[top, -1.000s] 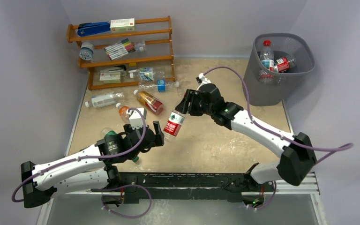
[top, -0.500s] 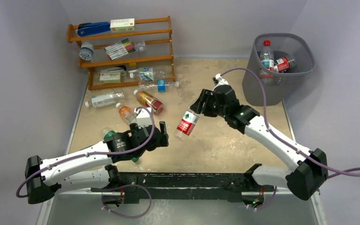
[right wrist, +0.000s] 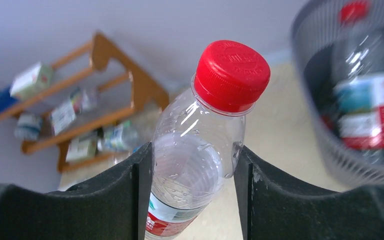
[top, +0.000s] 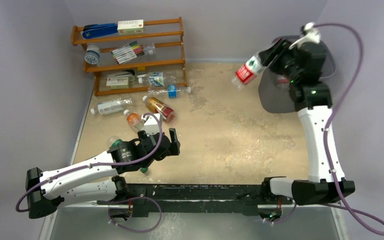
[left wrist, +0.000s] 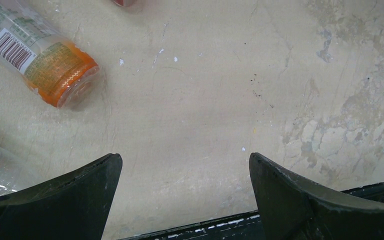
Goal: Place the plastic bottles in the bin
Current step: Place the plastic bottle in the trash bin.
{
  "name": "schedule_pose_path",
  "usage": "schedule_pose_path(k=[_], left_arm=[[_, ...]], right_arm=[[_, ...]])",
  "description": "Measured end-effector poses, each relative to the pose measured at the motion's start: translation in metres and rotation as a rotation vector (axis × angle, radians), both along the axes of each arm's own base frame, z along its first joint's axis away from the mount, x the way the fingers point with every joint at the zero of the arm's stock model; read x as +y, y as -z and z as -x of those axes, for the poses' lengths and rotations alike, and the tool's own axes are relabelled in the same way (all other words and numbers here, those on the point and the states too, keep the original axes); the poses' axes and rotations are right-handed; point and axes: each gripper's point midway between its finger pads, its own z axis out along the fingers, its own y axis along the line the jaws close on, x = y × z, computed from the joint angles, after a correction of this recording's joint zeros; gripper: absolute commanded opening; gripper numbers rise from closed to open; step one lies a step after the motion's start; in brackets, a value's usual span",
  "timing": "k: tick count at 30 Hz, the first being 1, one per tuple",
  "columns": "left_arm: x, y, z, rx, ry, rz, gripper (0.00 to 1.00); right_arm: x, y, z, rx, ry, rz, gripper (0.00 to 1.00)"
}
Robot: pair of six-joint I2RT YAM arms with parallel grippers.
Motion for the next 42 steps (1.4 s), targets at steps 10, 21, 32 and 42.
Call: schedule_pose_path(k=[10,21,32,42], left_arm=[[0.001,-0.003,0.000,-0.006,-0.001,0.009,1.00],[0.008,-0.009,0.001,-0.022,-0.010,0.019,1.00],[0.014,-0.010,0.002,-0.027,-0.019,0.007,1.00],[0.012,-0.003,0.000,-0.016,-0.021,-0.019,1.00]], right_arm=[[-0.107,-0.122,-0.022,-0.223,0.207,0.081,0.57],[-0.213,-0.115,-0.023,-0.176,0.438,0.124,0.57],[-0.241,-0.042,-0.065,-0.019,0.414,0.079,0.70],[-0.246,0.020,-0.104,0.119,0.312,0.053,0.89]])
